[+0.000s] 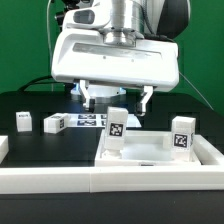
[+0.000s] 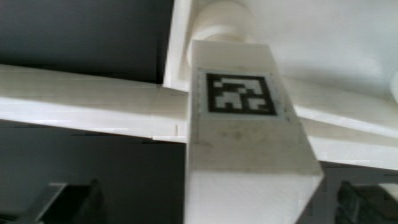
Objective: Assemble square table
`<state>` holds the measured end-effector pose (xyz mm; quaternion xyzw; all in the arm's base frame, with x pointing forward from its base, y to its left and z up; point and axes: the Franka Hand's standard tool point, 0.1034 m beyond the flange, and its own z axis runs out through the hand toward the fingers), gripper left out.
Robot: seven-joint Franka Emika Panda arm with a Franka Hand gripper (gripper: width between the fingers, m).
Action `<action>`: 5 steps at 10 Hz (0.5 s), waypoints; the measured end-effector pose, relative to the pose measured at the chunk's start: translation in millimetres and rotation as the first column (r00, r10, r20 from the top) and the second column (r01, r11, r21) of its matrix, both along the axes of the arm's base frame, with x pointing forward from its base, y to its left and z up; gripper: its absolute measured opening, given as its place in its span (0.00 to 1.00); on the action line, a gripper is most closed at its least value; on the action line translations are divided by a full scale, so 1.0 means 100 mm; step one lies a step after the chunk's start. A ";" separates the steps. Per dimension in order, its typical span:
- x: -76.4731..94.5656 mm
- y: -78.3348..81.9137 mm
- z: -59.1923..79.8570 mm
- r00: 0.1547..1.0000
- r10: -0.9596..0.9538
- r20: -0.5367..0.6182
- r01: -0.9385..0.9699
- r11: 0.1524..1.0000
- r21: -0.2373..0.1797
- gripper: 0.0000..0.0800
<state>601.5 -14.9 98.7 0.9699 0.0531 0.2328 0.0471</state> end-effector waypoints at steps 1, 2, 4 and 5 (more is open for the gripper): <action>0.00 0.00 0.00 1.000 0.000 0.000 0.000 1.000 0.000 0.81; 0.00 0.00 0.00 1.000 0.000 0.000 0.000 1.000 0.000 0.81; 0.00 -0.01 0.02 1.000 0.003 -0.004 -0.003 1.000 -0.001 0.81; 0.01 -0.05 0.09 1.000 -0.003 -0.011 0.003 1.000 0.007 0.81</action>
Offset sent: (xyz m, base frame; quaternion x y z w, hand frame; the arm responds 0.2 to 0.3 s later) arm 0.0000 0.0000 0.0000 0.0000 0.0000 0.0000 1.0000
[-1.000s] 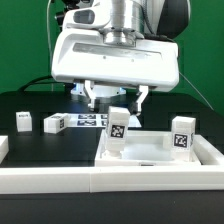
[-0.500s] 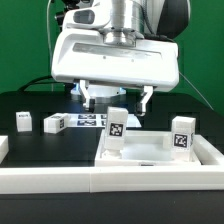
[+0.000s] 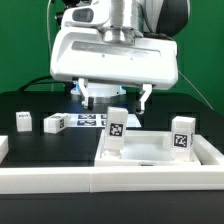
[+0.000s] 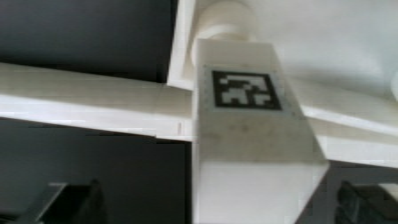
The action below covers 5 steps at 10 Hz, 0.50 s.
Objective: Assemble square table
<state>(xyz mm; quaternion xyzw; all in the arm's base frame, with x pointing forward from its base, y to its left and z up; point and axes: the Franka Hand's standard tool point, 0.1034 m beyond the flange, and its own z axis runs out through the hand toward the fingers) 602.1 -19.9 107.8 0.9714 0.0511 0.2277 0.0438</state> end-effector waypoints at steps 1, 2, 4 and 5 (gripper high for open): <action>0.01 -0.02 0.05 1.000 -0.005 0.006 0.005 1.000 0.003 0.81; 0.00 0.00 0.01 1.000 -0.003 -0.010 0.003 1.000 0.006 0.81; 0.00 0.01 0.01 1.000 -0.001 -0.025 0.001 1.000 0.011 0.81; -0.05 0.06 -0.06 0.995 0.001 -0.099 0.002 0.999 0.033 0.81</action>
Offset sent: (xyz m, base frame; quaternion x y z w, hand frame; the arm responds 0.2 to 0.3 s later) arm 0.0000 0.0000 0.0000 0.0000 0.0000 0.0000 1.0000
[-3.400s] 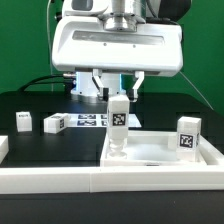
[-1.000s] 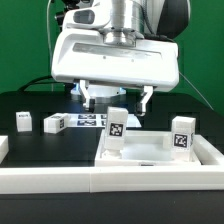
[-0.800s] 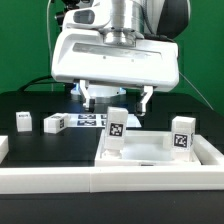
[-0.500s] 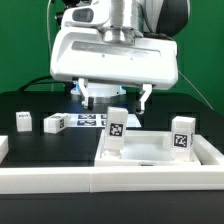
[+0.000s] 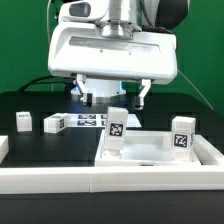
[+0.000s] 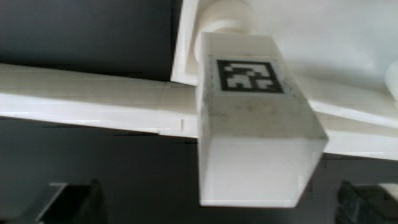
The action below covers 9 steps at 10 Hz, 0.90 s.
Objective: Assemble square table
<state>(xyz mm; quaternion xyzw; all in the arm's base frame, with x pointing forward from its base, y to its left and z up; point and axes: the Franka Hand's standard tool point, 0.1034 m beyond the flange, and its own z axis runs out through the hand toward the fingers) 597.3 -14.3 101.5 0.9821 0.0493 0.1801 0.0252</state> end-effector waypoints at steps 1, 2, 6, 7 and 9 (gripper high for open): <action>0.01 0.06 0.00 0.998 -0.001 -0.064 0.002 1.000 0.024 0.81; 0.01 0.10 -0.01 0.990 0.004 -0.141 0.003 0.999 0.046 0.81; 0.04 0.06 -0.08 0.988 0.005 -0.156 0.002 0.999 0.043 0.81; 0.04 0.04 -0.12 0.988 0.002 -0.153 0.004 0.999 0.038 0.81; 0.03 0.03 -0.13 0.988 -0.002 -0.155 0.008 0.999 0.039 0.81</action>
Offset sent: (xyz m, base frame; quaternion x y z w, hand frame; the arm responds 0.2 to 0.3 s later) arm 0.0038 -0.0048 -0.0043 0.0028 0.0066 -0.0137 0.9999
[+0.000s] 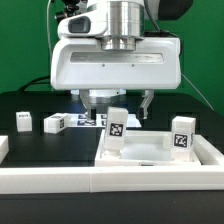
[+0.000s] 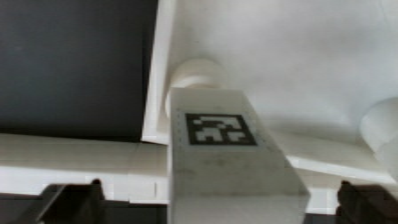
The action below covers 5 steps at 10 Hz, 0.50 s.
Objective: Assemble square table
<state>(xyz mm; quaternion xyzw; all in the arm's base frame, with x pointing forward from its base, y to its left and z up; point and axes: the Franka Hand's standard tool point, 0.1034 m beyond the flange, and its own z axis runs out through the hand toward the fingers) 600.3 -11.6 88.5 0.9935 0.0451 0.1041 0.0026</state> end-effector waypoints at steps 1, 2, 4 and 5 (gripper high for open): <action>0.00 0.01 0.00 1.000 0.001 0.000 -0.001 1.000 0.000 0.77; 0.00 0.01 0.00 1.000 0.001 0.000 -0.001 1.000 0.000 0.77; 0.00 0.00 0.00 1.000 0.001 0.000 -0.001 1.000 0.000 0.36; 0.00 0.00 0.00 1.000 -0.005 0.001 0.005 1.000 0.001 0.36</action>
Offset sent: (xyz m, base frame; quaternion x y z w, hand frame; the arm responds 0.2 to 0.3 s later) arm 0.0000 0.0000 0.0000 0.0000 0.0000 0.0000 1.0000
